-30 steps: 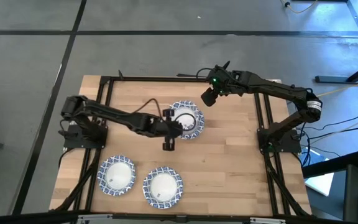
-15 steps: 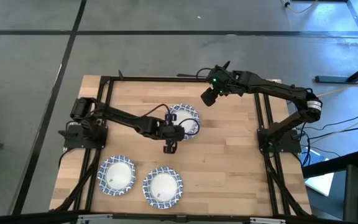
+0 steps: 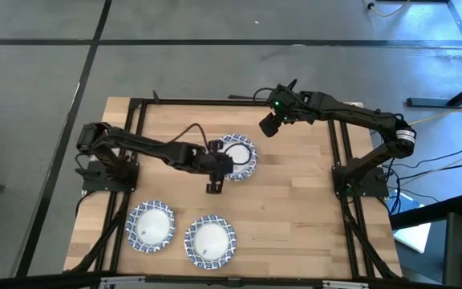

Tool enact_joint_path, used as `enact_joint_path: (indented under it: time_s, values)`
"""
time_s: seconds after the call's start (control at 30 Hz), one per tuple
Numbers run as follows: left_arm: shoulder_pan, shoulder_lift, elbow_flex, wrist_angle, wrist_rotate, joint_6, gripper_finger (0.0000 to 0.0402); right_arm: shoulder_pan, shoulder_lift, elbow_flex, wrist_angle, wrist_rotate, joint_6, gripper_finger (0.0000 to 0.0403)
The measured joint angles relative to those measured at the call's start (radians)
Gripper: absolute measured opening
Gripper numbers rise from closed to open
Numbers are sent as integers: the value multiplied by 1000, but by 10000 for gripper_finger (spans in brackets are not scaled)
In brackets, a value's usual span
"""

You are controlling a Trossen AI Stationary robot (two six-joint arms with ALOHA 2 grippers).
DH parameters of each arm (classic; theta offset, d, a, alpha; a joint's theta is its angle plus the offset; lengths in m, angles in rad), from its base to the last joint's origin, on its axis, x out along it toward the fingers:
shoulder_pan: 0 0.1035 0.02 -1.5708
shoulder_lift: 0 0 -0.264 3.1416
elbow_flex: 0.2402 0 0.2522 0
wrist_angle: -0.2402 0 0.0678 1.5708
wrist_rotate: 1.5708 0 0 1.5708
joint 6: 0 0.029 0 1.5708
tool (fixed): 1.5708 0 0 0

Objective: Nest bowls inside each other
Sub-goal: Stack the blue patterned bowl on top of the other blue patterned bowl

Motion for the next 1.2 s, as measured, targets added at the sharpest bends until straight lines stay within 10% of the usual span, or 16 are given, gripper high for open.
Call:
enact_joint_path:
  time_s: [0.3,1.2]
  values:
    - [-81,-76,0,-147,217,-139,136,0,0,0,-8,0,1,193]
    - [-243,142,-1,-74,330,-452,136,60,0,-1,-15,-67,-50,193]
